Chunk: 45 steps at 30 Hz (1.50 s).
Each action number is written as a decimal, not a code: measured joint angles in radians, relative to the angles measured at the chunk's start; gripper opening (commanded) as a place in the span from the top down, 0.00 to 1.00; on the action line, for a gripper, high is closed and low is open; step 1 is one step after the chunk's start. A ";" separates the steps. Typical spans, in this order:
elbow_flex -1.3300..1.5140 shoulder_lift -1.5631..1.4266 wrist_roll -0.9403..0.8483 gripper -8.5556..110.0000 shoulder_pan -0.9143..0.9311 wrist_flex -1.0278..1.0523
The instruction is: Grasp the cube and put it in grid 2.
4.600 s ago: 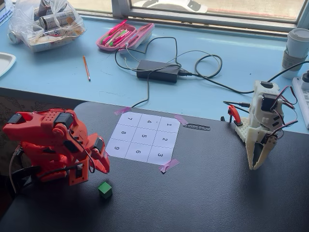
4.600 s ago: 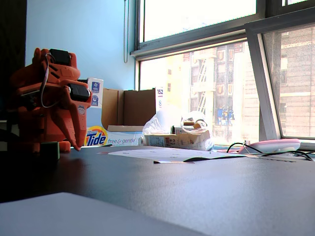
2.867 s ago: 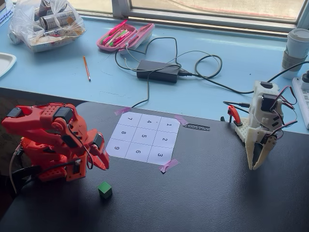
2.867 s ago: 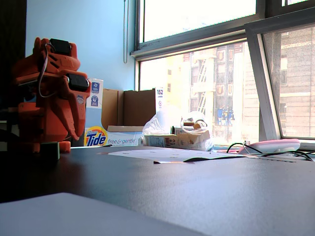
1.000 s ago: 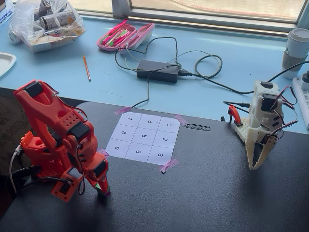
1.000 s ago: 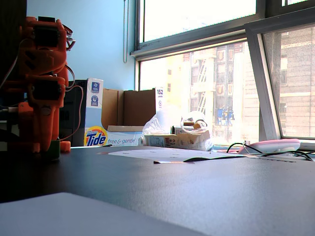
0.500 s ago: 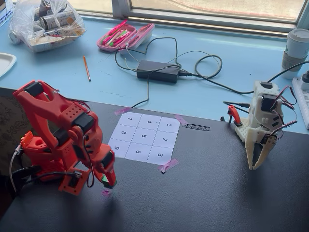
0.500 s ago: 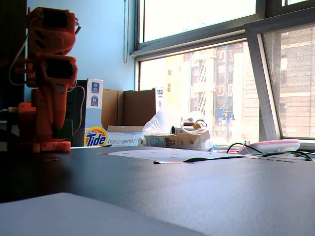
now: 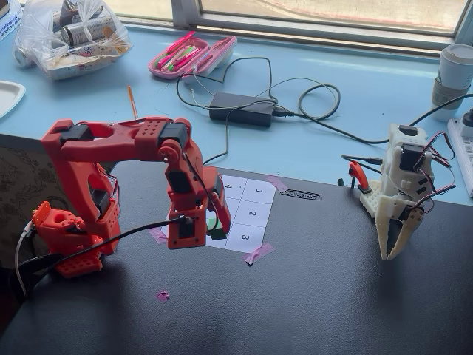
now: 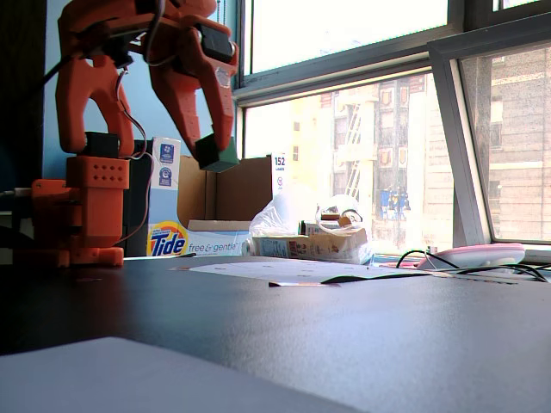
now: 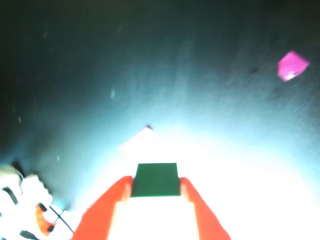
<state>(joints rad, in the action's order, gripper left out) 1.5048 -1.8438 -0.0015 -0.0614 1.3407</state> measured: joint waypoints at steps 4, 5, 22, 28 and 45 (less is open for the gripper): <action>-0.147 0.120 -0.003 0.93 -0.114 0.048; -0.183 0.149 -0.006 0.93 -0.141 0.060; -0.483 0.549 0.046 0.93 -0.436 0.104; -0.572 0.624 0.061 0.93 -0.430 0.071; -0.620 0.810 0.086 0.93 -0.462 -0.046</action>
<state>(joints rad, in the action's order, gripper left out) 0.8851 -1.0339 0.0844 -0.5231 1.2947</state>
